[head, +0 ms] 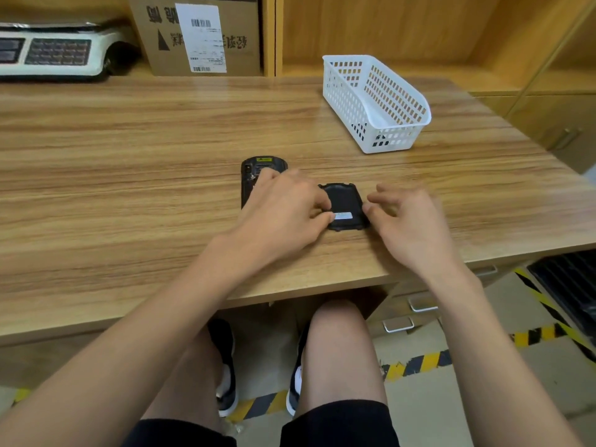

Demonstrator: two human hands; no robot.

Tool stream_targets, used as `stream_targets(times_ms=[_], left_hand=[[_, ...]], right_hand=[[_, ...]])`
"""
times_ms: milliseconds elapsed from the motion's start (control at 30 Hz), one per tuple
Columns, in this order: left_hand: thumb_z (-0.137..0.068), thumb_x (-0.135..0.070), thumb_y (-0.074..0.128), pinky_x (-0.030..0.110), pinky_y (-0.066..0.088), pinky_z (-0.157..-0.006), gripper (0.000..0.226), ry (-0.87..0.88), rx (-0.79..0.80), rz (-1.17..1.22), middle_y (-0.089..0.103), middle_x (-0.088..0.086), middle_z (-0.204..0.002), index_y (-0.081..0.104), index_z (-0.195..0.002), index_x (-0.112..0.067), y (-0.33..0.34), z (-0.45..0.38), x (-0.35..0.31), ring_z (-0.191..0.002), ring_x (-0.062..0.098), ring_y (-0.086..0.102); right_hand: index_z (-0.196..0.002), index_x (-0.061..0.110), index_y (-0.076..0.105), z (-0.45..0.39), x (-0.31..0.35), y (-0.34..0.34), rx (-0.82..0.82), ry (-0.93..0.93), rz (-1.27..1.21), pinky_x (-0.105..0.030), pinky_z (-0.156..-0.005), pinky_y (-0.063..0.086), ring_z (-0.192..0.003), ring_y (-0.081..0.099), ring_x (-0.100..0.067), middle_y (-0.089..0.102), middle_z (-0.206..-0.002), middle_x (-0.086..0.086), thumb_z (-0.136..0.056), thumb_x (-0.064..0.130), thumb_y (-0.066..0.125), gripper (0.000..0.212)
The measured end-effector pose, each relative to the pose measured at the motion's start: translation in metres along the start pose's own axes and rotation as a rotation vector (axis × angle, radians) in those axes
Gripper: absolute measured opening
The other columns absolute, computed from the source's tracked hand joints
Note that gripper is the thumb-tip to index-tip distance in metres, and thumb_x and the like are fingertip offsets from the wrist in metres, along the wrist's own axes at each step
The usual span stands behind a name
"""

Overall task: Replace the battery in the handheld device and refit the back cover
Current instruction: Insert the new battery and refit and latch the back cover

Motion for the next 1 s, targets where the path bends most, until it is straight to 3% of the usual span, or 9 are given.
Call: stream_targets(times_ms=[233,300,333,400,467,600,733,867,1000], left_hand=[[-0.093,-0.047,0.057,0.039,0.032,-0.093,0.027,-0.001,0.021,-0.023,0.072,-0.014,-0.108,0.079,-0.097,-0.031,0.006,0.000,0.000,-0.111,0.015,0.055],[-0.094,-0.048,0.055,0.040,0.032,-0.094,0.029,0.001,0.025,-0.032,0.073,-0.014,-0.106,0.079,-0.096,-0.031,0.006,0.001,0.000,-0.110,0.014,0.056],[-0.094,-0.049,0.054,0.041,0.032,-0.095,0.031,0.000,0.029,-0.037,0.073,-0.013,-0.105,0.079,-0.096,-0.031,0.006,0.001,0.000,-0.110,0.014,0.056],[-0.095,-0.052,0.051,0.042,0.031,-0.097,0.035,-0.010,0.032,-0.030,0.074,-0.012,-0.103,0.078,-0.096,-0.031,0.005,0.001,0.001,-0.110,0.015,0.057],[-0.096,-0.057,0.045,0.043,0.031,-0.097,0.041,-0.034,0.032,-0.004,0.075,-0.011,-0.096,0.078,-0.094,-0.033,0.004,0.001,0.002,-0.105,0.016,0.058],[-0.094,-0.068,0.025,0.042,0.033,-0.097,0.065,-0.096,0.037,0.062,0.065,-0.007,-0.066,0.075,-0.079,-0.030,0.002,0.001,0.003,-0.079,0.014,0.059],[-0.098,-0.062,0.036,0.040,0.039,-0.094,0.056,-0.186,0.003,0.251,0.042,-0.004,-0.043,0.077,-0.079,-0.030,-0.003,-0.001,0.009,-0.051,0.012,0.046],[-0.094,-0.056,0.053,0.040,0.043,-0.079,0.040,-0.215,-0.046,0.392,0.047,-0.006,-0.043,0.077,-0.075,-0.030,-0.007,-0.002,0.014,-0.052,0.012,0.046],[-0.091,-0.057,0.056,0.038,0.039,-0.071,0.038,-0.257,-0.053,0.503,0.052,-0.017,-0.041,0.077,-0.074,-0.030,-0.009,-0.001,0.020,-0.049,0.007,0.045]], right_hand=[[-0.110,0.025,0.076,0.001,-0.003,0.007,0.041,-0.014,-0.031,-0.055,-0.108,0.035,-0.128,0.054,-0.027,0.067,-0.130,0.007,-0.090,0.035,0.064,0.025],[-0.111,0.023,0.075,0.001,-0.001,0.004,0.019,-0.028,-0.117,-0.045,-0.109,0.038,-0.124,0.057,-0.018,0.068,-0.126,0.009,-0.091,0.031,0.065,0.024],[-0.112,0.022,0.075,0.003,0.001,0.002,0.019,-0.024,-0.178,-0.033,-0.107,0.041,-0.120,0.058,-0.009,0.069,-0.122,0.012,-0.092,0.029,0.065,0.024],[-0.111,0.025,0.076,0.005,0.005,-0.002,0.025,-0.018,-0.305,-0.014,-0.093,0.043,-0.103,0.060,0.007,0.070,-0.109,0.020,-0.094,0.026,0.063,0.021],[-0.106,0.031,0.076,0.007,0.010,-0.003,0.028,-0.036,-0.388,-0.014,-0.087,0.045,-0.097,0.064,0.009,0.072,-0.099,0.026,-0.096,0.024,0.059,0.021],[-0.106,0.032,0.076,0.008,0.018,-0.004,0.020,-0.080,-0.491,-0.009,-0.088,0.044,-0.103,0.062,0.011,0.071,-0.100,0.027,-0.097,0.014,0.057,0.028],[-0.103,0.039,0.073,0.007,0.022,-0.001,0.018,-0.089,-0.572,-0.017,-0.093,0.048,-0.103,0.065,0.008,0.072,-0.101,0.024,-0.094,0.010,0.060,0.033],[-0.102,0.038,0.072,0.008,0.029,0.004,0.041,-0.115,-0.624,-0.023,-0.095,0.051,-0.102,0.067,0.005,0.074,-0.100,0.020,-0.092,0.005,0.062,0.036],[-0.104,0.032,0.074,0.008,0.035,0.007,0.065,-0.146,-0.656,-0.029,-0.095,0.053,-0.103,0.069,0.000,0.077,-0.101,0.014,-0.089,0.002,0.064,0.034]])
Point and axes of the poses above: each hand's wrist, its own z-axis away from the middle knuckle, its own y-axis out of the palm, x = y × z, the point moved 8 cm from there along -z, towards the middle knuckle
